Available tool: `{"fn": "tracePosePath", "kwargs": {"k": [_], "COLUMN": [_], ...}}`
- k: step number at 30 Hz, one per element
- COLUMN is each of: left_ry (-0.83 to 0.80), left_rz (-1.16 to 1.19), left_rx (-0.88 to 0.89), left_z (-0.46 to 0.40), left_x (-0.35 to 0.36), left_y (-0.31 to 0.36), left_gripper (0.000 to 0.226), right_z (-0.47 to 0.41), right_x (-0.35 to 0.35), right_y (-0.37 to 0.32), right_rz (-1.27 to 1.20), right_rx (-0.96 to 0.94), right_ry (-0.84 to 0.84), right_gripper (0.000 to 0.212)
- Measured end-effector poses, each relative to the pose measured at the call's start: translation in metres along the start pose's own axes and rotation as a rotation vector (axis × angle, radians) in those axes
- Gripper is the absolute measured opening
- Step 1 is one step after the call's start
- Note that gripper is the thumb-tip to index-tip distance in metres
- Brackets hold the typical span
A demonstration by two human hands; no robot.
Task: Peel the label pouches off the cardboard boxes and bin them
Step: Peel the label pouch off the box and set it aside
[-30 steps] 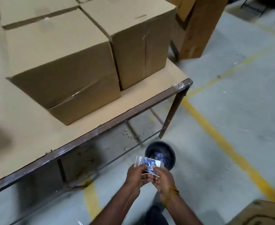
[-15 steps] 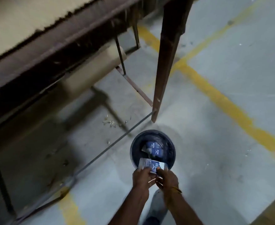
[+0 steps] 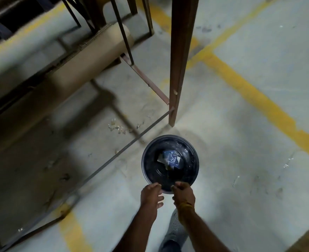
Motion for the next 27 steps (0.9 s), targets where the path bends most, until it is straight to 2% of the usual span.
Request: {"fn": "tracePosePath", "kwargs": {"k": [6, 12, 17, 21, 27], "left_ry": [0.035, 0.084, 0.115, 0.179, 0.326], "left_rz": [-0.090, -0.069, 0.054, 0.209, 0.385], "left_rx": [0.212, 0.402, 0.539, 0.652, 0.762], "left_z": [0.095, 0.230, 0.352, 0.442, 0.530], "left_x": [-0.047, -0.151, -0.264, -0.361, -0.496], "left_y": [0.033, 0.038, 0.007, -0.034, -0.106], "left_gripper": [0.013, 0.013, 0.012, 0.013, 0.013], "right_z": [0.116, 0.271, 0.421, 0.553, 0.709], "right_x": [0.002, 0.008, 0.035, 0.065, 0.121], "right_y": [-0.055, -0.078, -0.062, -0.035, 0.022], "right_rz": [0.024, 0.069, 0.178, 0.161, 0.243], "right_rx": [-0.221, -0.436, -0.617, -0.744, -0.917], "right_ry": [-0.033, -0.111, -0.227, -0.322, -0.537], "right_gripper": [0.013, 0.013, 0.021, 0.018, 0.021]}}
Point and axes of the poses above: each hand's wrist, its own z-axis away from the middle knuckle, its own x-axis out of the palm, y = z × x, the point moved 6 cm from there along -z, towards the middle knuckle, and after that the axes turned 4 degrees about -z, right-handed, at the moved point
